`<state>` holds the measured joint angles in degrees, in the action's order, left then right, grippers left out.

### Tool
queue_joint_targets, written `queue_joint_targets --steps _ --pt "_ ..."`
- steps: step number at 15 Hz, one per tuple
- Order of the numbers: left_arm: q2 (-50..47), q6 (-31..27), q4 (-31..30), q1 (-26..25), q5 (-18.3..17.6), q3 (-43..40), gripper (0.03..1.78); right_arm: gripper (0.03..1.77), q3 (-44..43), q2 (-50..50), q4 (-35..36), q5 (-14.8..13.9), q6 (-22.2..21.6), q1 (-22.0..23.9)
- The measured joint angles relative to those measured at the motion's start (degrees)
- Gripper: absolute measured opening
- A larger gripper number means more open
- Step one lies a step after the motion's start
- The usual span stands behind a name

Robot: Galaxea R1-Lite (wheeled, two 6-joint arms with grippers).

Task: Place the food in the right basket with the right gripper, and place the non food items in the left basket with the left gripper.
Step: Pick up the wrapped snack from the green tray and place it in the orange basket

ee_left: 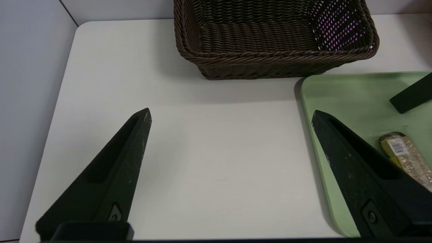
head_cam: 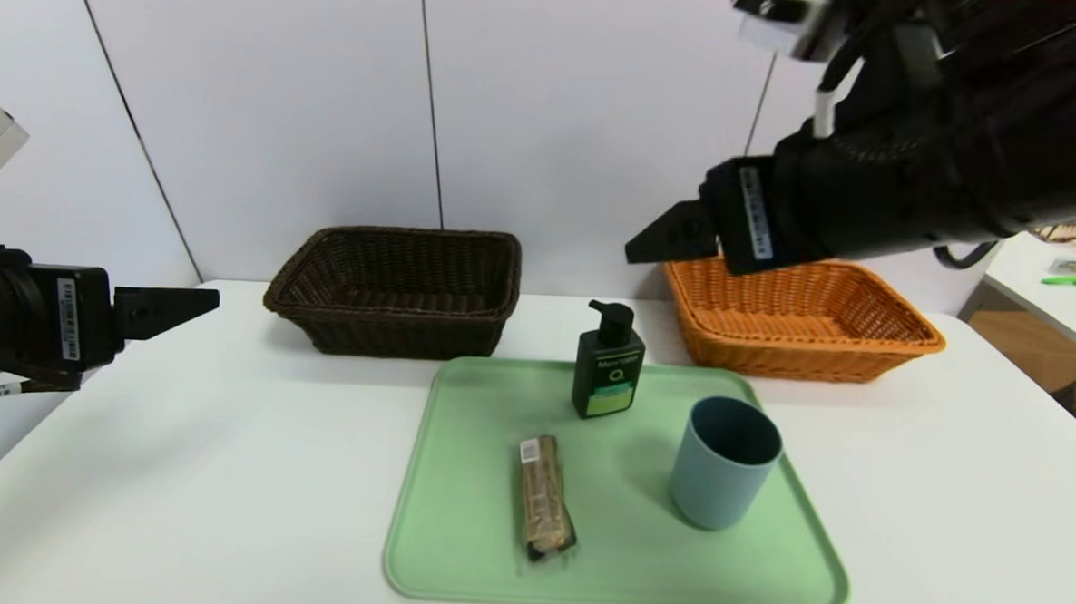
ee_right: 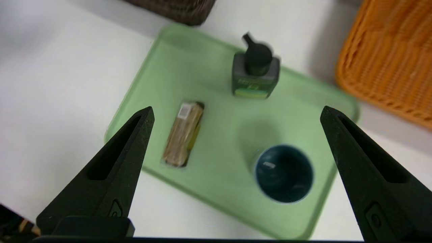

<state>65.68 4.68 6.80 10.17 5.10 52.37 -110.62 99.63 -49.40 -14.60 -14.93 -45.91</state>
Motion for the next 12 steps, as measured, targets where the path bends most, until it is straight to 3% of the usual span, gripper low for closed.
queue_joint_targets --steps 6,12 --pt "0.9 0.7 0.3 0.0 0.1 -0.3 1.69 1.70 -0.8 6.5 -7.2 -0.2 -11.2 -6.7" --pt "3.5 0.8 1.0 0.4 3.7 0.0 1.69 1.70 -0.8 12.9 -10.8 0.6 -15.2 -8.0"
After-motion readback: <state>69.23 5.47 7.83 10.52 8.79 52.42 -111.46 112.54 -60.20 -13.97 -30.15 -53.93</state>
